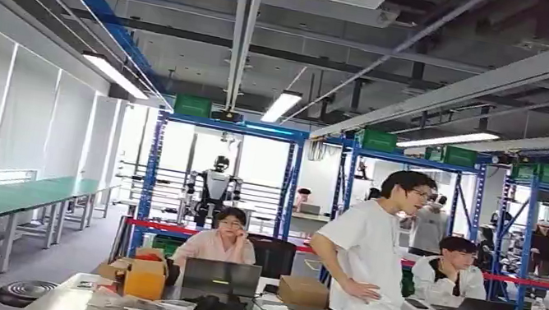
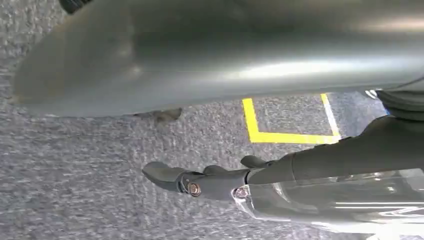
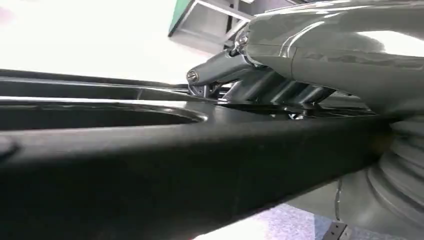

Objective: Take the parts from the cabinet and place them on the table.

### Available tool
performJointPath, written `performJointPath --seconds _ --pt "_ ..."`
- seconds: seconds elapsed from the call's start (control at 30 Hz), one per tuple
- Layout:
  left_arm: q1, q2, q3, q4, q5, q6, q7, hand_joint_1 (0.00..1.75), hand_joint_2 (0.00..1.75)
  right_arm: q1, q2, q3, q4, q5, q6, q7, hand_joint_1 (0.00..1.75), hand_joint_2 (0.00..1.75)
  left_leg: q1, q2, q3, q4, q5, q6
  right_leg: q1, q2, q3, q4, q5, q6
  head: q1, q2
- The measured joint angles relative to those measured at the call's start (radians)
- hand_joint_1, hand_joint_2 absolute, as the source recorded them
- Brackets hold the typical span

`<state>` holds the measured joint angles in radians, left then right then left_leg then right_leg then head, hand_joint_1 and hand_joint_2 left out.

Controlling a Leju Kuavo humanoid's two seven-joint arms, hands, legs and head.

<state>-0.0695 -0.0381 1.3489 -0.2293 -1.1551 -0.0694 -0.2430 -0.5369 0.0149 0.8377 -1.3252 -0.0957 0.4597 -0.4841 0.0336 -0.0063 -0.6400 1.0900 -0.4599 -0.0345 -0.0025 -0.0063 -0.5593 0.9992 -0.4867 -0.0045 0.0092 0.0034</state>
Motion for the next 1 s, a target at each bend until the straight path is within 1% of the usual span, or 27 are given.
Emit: performJointPath --seconds 0.03,0.07,0.1,0.17,0.2,0.23,0.27,0.3,0.33,0.37,0.4,0.43,0.47,0.5,0.53,0.57,0.6,0.67,0.7,0.73,0.77,0.8,0.87,0.9,0.93,0.97,1.0 --pt "-0.001 0.000 0.000 0.000 0.000 -0.001 -0.001 0.00 1.75 0.001 0.000 0.000 0.000 0.000 0.000 0.000 1.75 1.75 0.000 0.003 0.021 -0.037 -0.010 -0.002 -0.003 0.000 0.000 0.008 -0.008 0.007 0.000 0.000" --pt "-0.003 -0.002 0.000 0.000 0.000 -0.002 -0.002 0.00 1.75 -0.001 0.000 0.000 0.000 -0.001 0.000 0.000 1.75 1.75 -0.004 0.000 0.022 -0.047 -0.013 0.009 0.007 0.001 -0.007 0.020 -0.014 0.015 0.001 0.000" --pt "-0.003 -0.002 0.000 0.000 0.000 -0.003 -0.002 0.00 1.75 -0.001 0.001 0.000 0.000 0.000 0.000 0.000 1.75 1.75 -0.005 -0.001 0.021 -0.039 -0.016 0.025 0.006 0.002 -0.008 0.017 -0.013 0.018 -0.001 0.000" --pt "0.001 -0.002 0.000 0.000 0.000 -0.004 -0.002 0.00 1.75 0.000 0.001 0.000 0.000 0.000 0.000 0.001 1.75 1.75 -0.012 -0.002 0.020 -0.039 -0.019 0.036 0.003 0.001 -0.004 0.014 -0.013 0.023 -0.001 0.000" --pt "0.001 -0.002 0.000 0.000 0.000 -0.003 -0.002 0.00 1.75 -0.001 0.001 0.000 0.000 0.000 0.000 0.001 1.75 1.75 -0.007 -0.002 0.023 -0.042 -0.017 0.044 0.001 0.002 -0.005 0.017 -0.020 0.029 -0.001 0.000" --pt "0.000 -0.002 0.000 0.000 0.000 -0.004 -0.003 0.00 1.75 -0.002 0.001 0.000 0.000 0.000 0.000 0.001 1.75 1.75 -0.006 -0.003 0.026 -0.043 -0.018 0.049 0.000 0.002 -0.009 0.037 -0.035 0.034 -0.001 0.000" --pt "-0.002 -0.002 0.000 0.000 0.000 -0.004 -0.003 0.00 1.75 -0.003 0.001 0.000 0.000 0.000 0.000 0.001 1.75 1.75 -0.006 -0.003 0.027 -0.043 -0.020 0.054 0.000 0.002 -0.031 0.086 -0.061 0.038 -0.001 0.000" --pt "-0.003 -0.002 0.001 0.000 0.000 -0.004 -0.003 0.00 1.75 -0.004 0.001 -0.001 0.000 0.000 0.000 0.001 1.75 1.75 -0.007 -0.003 0.029 -0.043 -0.021 0.057 -0.002 0.002 -0.067 0.159 -0.095 0.040 -0.001 0.000" --pt "-0.003 -0.002 0.001 0.000 0.000 -0.004 -0.003 0.00 1.75 -0.003 0.000 -0.001 0.000 0.000 0.000 0.001 1.75 1.75 -0.008 -0.002 0.030 -0.043 -0.023 0.059 -0.002 0.002 -0.113 0.245 -0.129 0.042 -0.001 0.000" --pt "-0.003 -0.002 0.001 0.000 0.000 -0.004 -0.003 0.00 1.75 -0.001 0.000 -0.001 0.000 0.000 0.000 0.001 1.75 1.75 -0.010 -0.003 0.031 -0.043 -0.025 0.062 -0.001 0.002 -0.154 0.316 -0.146 0.041 -0.001 0.000" --pt "-0.003 -0.002 0.002 0.000 0.000 -0.004 -0.003 0.00 1.75 0.001 0.000 -0.001 0.001 0.000 0.000 0.001 1.75 1.75 -0.012 -0.003 0.034 -0.043 -0.027 0.064 -0.001 0.002 -0.175 0.341 -0.139 0.039 -0.001 0.000" --pt "-0.002 -0.002 0.002 0.000 0.000 -0.004 -0.003 0.00 1.75 0.001 0.000 -0.001 0.001 0.000 0.000 0.001 1.75 1.75 -0.015 -0.004 0.037 -0.043 -0.030 0.065 -0.001 0.002 -0.172 0.313 -0.108 0.035 -0.001 0.000" --pt "-0.001 -0.002 0.002 0.000 0.000 -0.004 -0.003 0.00 1.75 0.001 0.000 -0.001 0.001 0.000 0.000 0.001 1.75 1.75 -0.017 -0.006 0.042 -0.043 -0.033 0.066 0.002 0.003 -0.147 0.249 -0.061 0.028 -0.001 0.000" --pt "-0.002 -0.002 0.002 0.000 0.000 -0.004 -0.003 0.00 1.75 -0.001 0.000 -0.001 0.001 0.000 0.000 0.001 1.75 1.75 -0.021 -0.008 0.048 -0.043 -0.036 0.065 0.006 0.005 -0.109 0.152 -0.004 0.015 -0.001 0.000" --pt "-0.003 -0.002 0.003 0.000 0.000 -0.004 -0.003 0.00 1.75 -0.004 0.000 -0.001 0.001 0.000 0.000 0.001 1.75 1.75 -0.021 -0.009 0.052 -0.044 -0.039 0.065 0.013 0.008 -0.072 0.059 0.038 0.000 -0.001 0.000" --pt "-0.003 -0.007 0.003 0.001 0.000 -0.004 -0.003 0.00 1.75 -0.004 0.000 -0.002 0.001 0.000 0.000 0.000 1.75 1.75 -0.019 -0.009 0.051 -0.048 -0.040 0.062 0.016 0.009 -0.060 0.046 0.021 -0.012 0.000 0.000" --pt "-0.004 -0.004 0.003 0.000 0.000 -0.004 -0.003 0.00 1.75 -0.005 0.000 -0.002 0.001 -0.001 0.000 0.000 1.75 1.75 -0.015 -0.010 0.049 -0.048 -0.040 0.059 0.022 0.009 -0.058 0.027 0.027 -0.014 -0.001 0.000" --pt "-0.001 -0.005 0.005 0.000 0.000 -0.004 -0.003 0.00 1.75 -0.004 0.000 -0.003 0.001 0.000 0.000 0.001 1.75 1.75 -0.011 -0.009 0.052 -0.056 -0.041 0.047 0.027 0.010 -0.055 0.024 0.021 -0.018 -0.001 0.000" --pt "-0.002 -0.006 0.005 0.000 0.000 -0.004 -0.003 0.00 1.75 -0.005 0.000 -0.003 -0.001 0.000 0.000 0.000 1.75 1.75 -0.014 -0.009 0.060 -0.065 -0.040 0.040 0.025 0.010 -0.047 0.009 0.023 -0.020 -0.001 0.000" --pt "-0.002 -0.005 0.005 0.000 0.000 -0.004 -0.004 0.00 1.75 -0.003 0.003 -0.005 -0.003 0.000 0.000 0.000 1.75 1.75 -0.013 -0.006 0.065 -0.061 -0.050 0.038 0.012 0.004 -0.027 -0.015 0.031 -0.013 -0.001 0.000" --pt "-0.003 -0.006 0.005 0.000 0.000 -0.005 -0.004 0.00 1.75 -0.005 0.004 -0.006 -0.003 -0.001 -0.001 0.000 1.75 1.75 -0.016 -0.005 0.053 -0.030 -0.069 0.037 0.012 0.004 -0.017 -0.026 0.030 -0.017 0.000 0.000" --pt "-0.004 -0.005 0.005 0.000 0.000 -0.005 -0.004 0.00 1.75 -0.008 0.005 -0.006 -0.003 -0.002 -0.001 0.000 1.75 1.75 -0.016 -0.005 0.023 0.031 -0.098 0.035 0.011 0.003 -0.012 -0.026 0.028 -0.017 -0.001 0.000" --pt "-0.003 -0.003 0.006 0.000 0.000 -0.004 -0.004 0.00 1.75 -0.001 0.006 -0.006 -0.001 -0.001 -0.001 0.000 1.75 1.75 -0.013 -0.004 -0.063 0.187 -0.156 0.027 0.011 0.002 -0.003 -0.026 0.018 -0.019 -0.001 0.000" --pt "0.001 -0.002 0.007 0.000 0.000 -0.004 -0.004 0.00 1.75 0.003 0.006 -0.005 0.000 -0.001 -0.001 0.000 1.75 1.75 -0.013 -0.004 -0.093 0.231 -0.157 0.024 0.010 0.002 0.002 -0.024 0.013 -0.018 0.000 0.000" --pt "0.003 -0.002 0.007 0.000 0.000 -0.004 -0.004 0.00 1.75 0.005 0.006 -0.005 0.000 -0.001 -0.001 0.000 1.75 1.75 -0.011 -0.004 -0.096 0.220 -0.132 0.020 0.009 0.003 0.010 -0.023 0.006 -0.016 0.000 0.000" --pt "0.003 -0.001 0.008 0.000 0.000 -0.004 -0.004 0.00 1.75 0.005 0.006 -0.005 0.000 -0.001 -0.001 0.000 1.75 1.75 -0.009 -0.003 -0.079 0.169 -0.088 0.017 0.007 0.004 0.018 -0.021 -0.002 -0.013 0.000 0.000" --pt "0.002 -0.001 0.008 0.000 0.000 -0.004 -0.004 0.00 1.75 0.005 0.006 -0.005 0.000 -0.001 -0.001 0.000 1.75 1.75 -0.006 -0.002 -0.047 0.090 -0.034 0.014 0.005 0.004 0.029 -0.018 -0.011 -0.008 0.000 0.000"
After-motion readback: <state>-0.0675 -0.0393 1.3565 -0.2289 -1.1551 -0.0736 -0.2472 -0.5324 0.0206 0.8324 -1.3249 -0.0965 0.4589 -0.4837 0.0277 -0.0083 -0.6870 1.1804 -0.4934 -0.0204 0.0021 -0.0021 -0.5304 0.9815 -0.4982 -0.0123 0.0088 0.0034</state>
